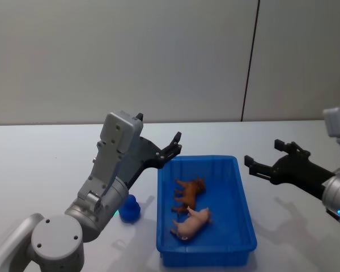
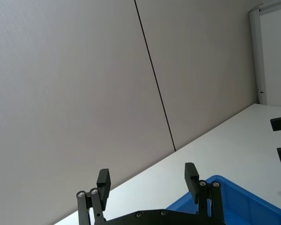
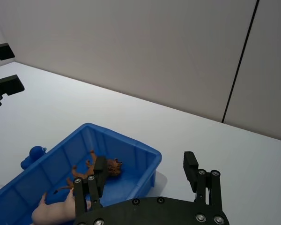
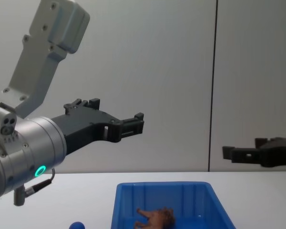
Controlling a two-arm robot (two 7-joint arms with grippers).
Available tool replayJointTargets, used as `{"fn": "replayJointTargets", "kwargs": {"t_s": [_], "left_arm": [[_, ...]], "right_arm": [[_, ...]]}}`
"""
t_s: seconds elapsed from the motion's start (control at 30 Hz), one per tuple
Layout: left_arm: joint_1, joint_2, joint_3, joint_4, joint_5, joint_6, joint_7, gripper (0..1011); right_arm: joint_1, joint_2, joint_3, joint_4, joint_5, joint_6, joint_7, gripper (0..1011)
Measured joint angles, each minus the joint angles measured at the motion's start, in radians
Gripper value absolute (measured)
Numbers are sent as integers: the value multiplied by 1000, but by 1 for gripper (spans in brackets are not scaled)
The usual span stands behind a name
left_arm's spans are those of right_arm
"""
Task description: Pick up the two dolls from the table and place them into the box.
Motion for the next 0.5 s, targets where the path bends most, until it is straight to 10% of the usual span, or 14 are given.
{"fn": "replayJointTargets", "kwargs": {"t_s": [0.5], "left_arm": [[21, 17, -5, -25, 25, 32, 29, 1003]], "right_arm": [[-35, 34, 23, -35, 33, -5, -31, 1001]]}}
